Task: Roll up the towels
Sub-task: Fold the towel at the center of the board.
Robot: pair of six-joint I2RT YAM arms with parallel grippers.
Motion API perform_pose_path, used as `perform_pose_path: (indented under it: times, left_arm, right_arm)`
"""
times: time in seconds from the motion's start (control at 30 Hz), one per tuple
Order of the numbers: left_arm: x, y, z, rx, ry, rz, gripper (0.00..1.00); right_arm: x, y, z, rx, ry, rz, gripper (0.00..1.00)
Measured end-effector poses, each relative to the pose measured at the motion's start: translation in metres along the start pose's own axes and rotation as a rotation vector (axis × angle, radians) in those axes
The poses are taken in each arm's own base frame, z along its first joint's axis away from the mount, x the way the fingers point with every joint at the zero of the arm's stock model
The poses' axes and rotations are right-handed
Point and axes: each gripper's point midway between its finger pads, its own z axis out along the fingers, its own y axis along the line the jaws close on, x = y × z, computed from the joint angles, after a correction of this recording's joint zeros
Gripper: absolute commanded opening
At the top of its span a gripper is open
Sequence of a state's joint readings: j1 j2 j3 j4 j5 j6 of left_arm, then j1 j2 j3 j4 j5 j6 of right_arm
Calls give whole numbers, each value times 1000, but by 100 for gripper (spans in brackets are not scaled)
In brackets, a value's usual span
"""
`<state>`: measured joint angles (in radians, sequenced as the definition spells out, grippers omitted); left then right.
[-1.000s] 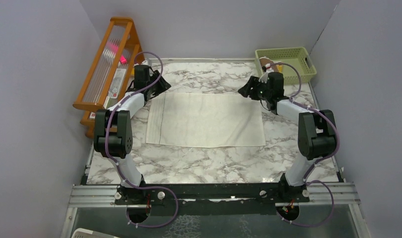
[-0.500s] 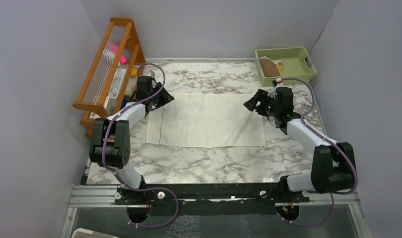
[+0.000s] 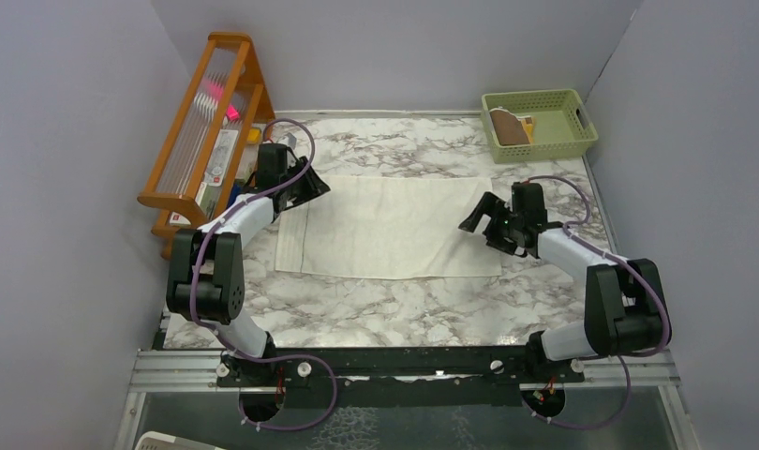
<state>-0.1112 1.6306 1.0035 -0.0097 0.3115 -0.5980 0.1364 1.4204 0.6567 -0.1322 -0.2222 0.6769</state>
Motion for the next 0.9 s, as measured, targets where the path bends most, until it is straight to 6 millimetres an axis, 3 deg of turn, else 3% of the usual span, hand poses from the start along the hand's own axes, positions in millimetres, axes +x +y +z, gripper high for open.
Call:
perform_pose_path:
  times: [0.33, 0.6, 0.7, 0.8, 0.9]
  left_arm:
    - [4, 5, -2, 5, 21, -3, 39]
    - [7, 15, -4, -6, 36, -25, 40]
    - [7, 15, -4, -6, 38, -26, 41]
    - [8, 16, -2, -7, 44, -27, 42]
    - [11, 21, 4, -15, 64, -20, 44]
  right_arm:
    - [-7, -34, -5, 157, 16, 84, 100]
    - [-45, -98, -29, 243, -87, 296, 98]
    - [-50, -117, -40, 293, -126, 337, 95]
    - [-51, -119, -47, 310, -141, 339, 94]
    - [-64, -110, -57, 298, -188, 314, 94]
